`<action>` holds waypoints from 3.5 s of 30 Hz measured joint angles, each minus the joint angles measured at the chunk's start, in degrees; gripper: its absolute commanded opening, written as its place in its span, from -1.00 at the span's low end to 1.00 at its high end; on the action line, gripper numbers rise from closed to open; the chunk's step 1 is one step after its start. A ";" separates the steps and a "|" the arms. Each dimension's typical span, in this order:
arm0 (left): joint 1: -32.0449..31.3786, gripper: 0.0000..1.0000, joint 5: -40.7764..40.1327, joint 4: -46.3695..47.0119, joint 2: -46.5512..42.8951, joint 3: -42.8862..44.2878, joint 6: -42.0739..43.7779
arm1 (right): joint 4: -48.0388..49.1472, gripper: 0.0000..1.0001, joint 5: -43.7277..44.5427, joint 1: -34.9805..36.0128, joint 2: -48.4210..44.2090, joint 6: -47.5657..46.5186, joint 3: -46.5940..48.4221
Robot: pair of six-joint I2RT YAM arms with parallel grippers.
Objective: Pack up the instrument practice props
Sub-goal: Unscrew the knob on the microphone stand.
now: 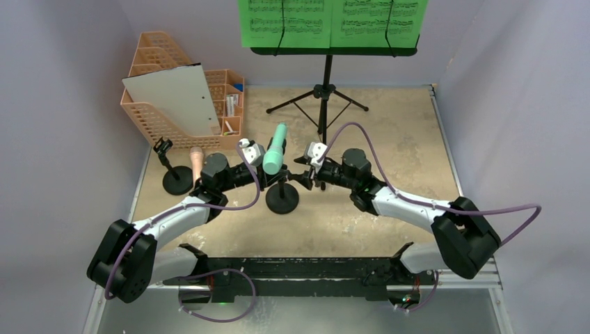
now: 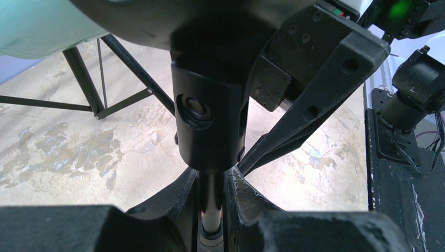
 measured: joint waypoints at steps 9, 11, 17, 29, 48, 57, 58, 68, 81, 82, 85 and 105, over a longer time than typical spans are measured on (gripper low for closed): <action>0.11 -1.00 -0.13 -0.02 0.00 0.00 0.13 | -12.55 0.09 -3.43 -0.07 4.92 -8.57 7.06; 0.20 -1.00 -0.09 -0.07 0.00 0.00 0.13 | -14.43 0.08 -4.09 -0.15 5.42 -9.40 8.00; 0.22 -1.00 -0.04 -0.07 0.04 0.00 0.15 | -18.05 -0.08 -5.31 0.15 5.75 -10.64 8.33; 0.22 -1.00 -0.04 0.07 0.15 0.00 0.13 | -19.58 -0.13 -5.29 1.38 0.96 -10.88 8.26; 0.24 -1.00 0.17 0.13 0.24 0.04 0.13 | -20.96 0.00 -5.22 2.12 3.34 -11.67 8.70; 0.24 -1.00 0.20 0.15 0.24 0.04 0.13 | -21.24 -0.02 -5.11 2.47 3.82 -12.41 9.03; 0.24 -1.00 0.20 0.13 0.24 0.04 0.13 | -21.24 -0.02 -5.11 2.49 3.80 -12.41 9.03; 0.24 -1.00 0.20 0.15 0.24 0.04 0.13 | -21.55 -0.05 -5.07 2.89 1.86 -12.39 9.03; 0.24 -1.00 0.20 0.15 0.24 0.04 0.13 | -21.64 -0.09 -4.57 3.37 0.81 -11.98 8.41; 0.24 -1.00 0.17 0.15 0.24 0.04 0.13 | -21.62 -0.10 -4.48 3.41 0.85 -11.96 8.41; 0.24 -1.00 0.17 0.15 0.24 0.04 0.13 | -21.57 -0.12 -4.17 3.48 0.87 -11.91 8.41; 0.24 -1.00 0.20 0.15 0.24 0.04 0.13 | -13.20 -0.25 -2.36 4.24 0.22 -8.24 3.56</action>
